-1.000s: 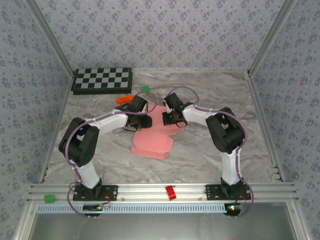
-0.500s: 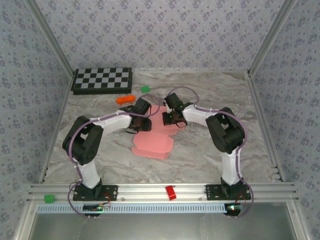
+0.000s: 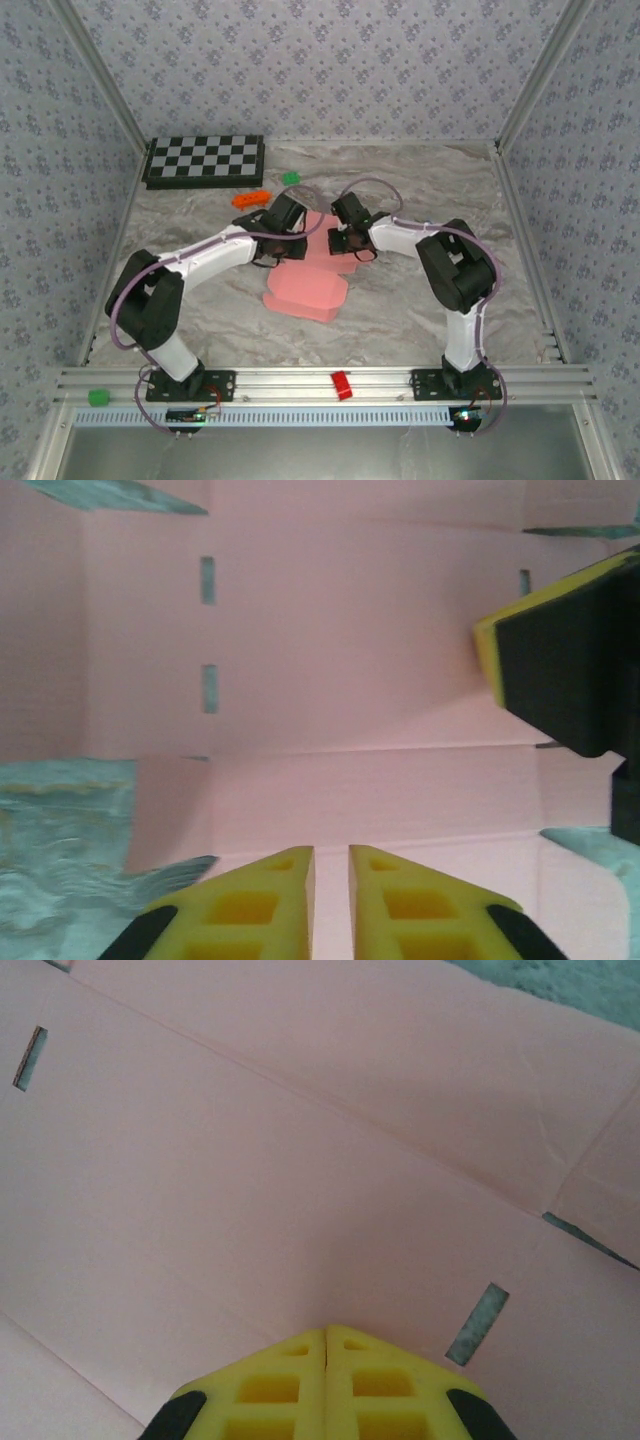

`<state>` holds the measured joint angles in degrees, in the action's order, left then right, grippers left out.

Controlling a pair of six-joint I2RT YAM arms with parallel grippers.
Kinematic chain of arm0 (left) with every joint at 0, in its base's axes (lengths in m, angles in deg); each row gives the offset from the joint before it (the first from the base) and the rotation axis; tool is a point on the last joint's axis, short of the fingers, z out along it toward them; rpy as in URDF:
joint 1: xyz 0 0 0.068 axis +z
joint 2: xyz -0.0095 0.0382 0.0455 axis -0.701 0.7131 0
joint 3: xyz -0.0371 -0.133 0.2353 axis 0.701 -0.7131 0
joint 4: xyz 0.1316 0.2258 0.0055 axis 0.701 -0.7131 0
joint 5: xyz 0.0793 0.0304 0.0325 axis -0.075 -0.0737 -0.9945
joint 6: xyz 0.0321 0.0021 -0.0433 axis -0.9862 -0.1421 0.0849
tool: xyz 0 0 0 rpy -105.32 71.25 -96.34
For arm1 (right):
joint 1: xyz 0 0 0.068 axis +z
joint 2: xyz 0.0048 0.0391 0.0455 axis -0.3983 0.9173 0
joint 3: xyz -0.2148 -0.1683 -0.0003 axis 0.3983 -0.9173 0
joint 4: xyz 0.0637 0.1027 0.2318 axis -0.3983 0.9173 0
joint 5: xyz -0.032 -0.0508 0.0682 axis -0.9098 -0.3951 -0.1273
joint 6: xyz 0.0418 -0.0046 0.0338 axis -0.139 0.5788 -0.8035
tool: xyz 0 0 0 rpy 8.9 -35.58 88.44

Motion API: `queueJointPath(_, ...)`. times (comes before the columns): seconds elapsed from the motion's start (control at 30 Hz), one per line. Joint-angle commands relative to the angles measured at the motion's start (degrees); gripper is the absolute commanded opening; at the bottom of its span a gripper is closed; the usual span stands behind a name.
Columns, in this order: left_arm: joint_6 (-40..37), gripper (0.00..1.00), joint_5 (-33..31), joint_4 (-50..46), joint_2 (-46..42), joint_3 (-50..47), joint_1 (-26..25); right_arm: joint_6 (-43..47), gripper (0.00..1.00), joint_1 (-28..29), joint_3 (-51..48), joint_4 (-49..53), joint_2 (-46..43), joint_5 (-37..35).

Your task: Fold the paper box

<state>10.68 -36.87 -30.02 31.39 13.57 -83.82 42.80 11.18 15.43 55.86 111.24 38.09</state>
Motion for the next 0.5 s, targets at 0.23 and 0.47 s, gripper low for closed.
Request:
queueJointPath(0.23,5.3,0.01,7.6,6.0,7.5,-2.8,-0.2,-4.2,0.01,1.0,-7.4,3.4,-4.1,-2.9)
queueJointPath(0.47,5.3,0.00,7.4,6.8,10.0,-3.6,-0.3,-3.4,0.03,1.4,-7.4,5.0,-7.6,-3.9)
